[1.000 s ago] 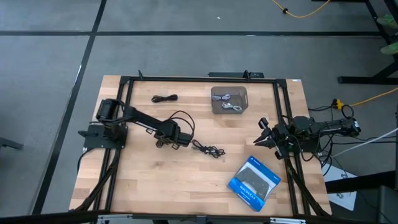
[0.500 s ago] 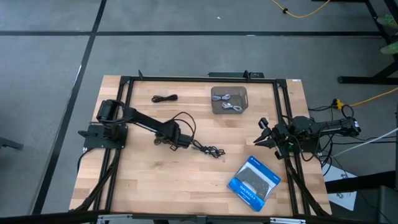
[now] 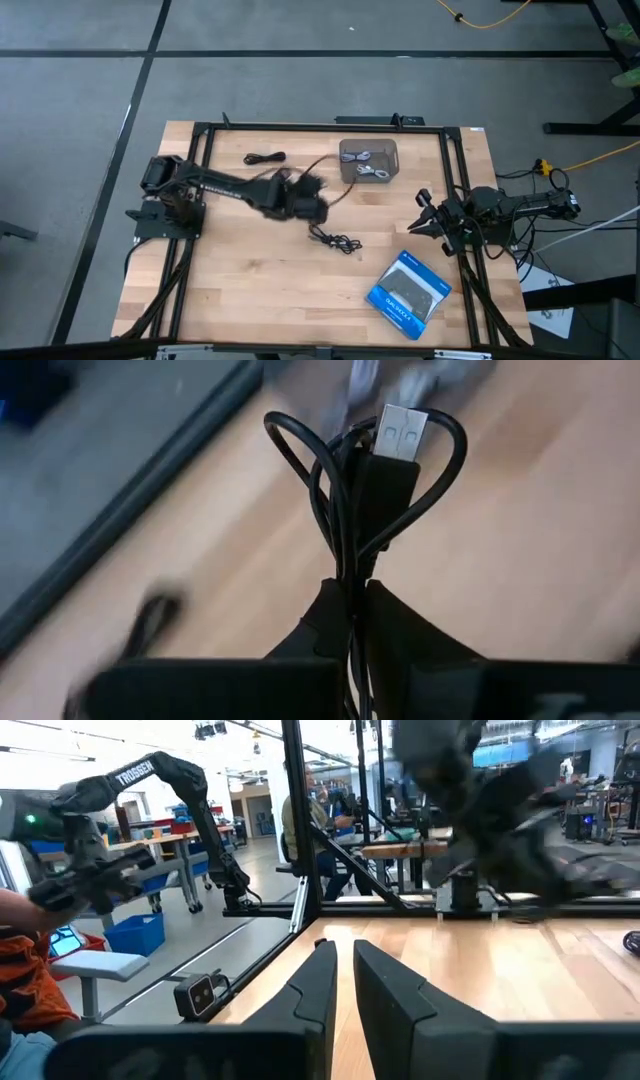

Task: Pick and place USB-C Cables
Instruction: Put the bottom black charger cable into the black bin

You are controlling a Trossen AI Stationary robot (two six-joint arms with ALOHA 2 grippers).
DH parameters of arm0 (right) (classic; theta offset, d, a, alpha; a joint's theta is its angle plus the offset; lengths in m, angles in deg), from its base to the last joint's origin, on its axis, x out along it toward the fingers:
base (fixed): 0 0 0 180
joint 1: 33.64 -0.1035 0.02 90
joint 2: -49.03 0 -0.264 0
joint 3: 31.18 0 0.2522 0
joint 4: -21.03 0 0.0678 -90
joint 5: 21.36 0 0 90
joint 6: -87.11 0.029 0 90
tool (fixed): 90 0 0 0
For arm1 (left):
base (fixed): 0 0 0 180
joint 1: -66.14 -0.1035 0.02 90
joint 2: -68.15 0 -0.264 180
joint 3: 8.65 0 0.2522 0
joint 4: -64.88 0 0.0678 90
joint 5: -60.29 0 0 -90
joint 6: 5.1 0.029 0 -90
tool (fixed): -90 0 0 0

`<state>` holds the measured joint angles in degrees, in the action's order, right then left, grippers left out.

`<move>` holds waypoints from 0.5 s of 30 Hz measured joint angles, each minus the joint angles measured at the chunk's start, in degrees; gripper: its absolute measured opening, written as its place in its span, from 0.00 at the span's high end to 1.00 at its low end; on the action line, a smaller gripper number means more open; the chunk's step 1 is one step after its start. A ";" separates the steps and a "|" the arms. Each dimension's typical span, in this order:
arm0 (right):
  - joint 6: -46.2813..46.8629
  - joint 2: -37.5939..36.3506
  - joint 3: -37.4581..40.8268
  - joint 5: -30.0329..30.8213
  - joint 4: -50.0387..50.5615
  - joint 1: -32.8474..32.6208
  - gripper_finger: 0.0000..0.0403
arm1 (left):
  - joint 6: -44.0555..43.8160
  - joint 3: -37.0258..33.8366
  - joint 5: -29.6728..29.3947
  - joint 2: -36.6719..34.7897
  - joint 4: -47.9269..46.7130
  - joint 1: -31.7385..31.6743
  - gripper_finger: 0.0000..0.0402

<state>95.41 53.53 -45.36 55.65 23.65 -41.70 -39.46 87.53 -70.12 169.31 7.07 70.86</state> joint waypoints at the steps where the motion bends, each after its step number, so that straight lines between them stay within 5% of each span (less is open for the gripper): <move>1: 0.06 0.00 0.00 0.00 -0.63 0.01 0.89 | 4.48 0.16 0.79 0.03 4.17 -1.50 0.98; 5: 0.12 -0.02 0.00 -0.71 -3.76 0.00 0.89 | 18.84 0.17 10.36 1.29 22.10 -8.85 0.98; 9: 0.24 -0.02 0.00 -2.14 -5.75 0.00 0.89 | 24.36 0.20 19.08 4.03 35.69 -15.81 0.98; 15: 0.26 -0.02 0.00 -2.10 -6.06 0.00 0.89 | 25.63 4.32 26.58 10.68 42.53 -21.41 0.98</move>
<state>95.68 53.50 -45.36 53.55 17.59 -41.70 -13.83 91.85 -43.54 180.00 49.60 49.46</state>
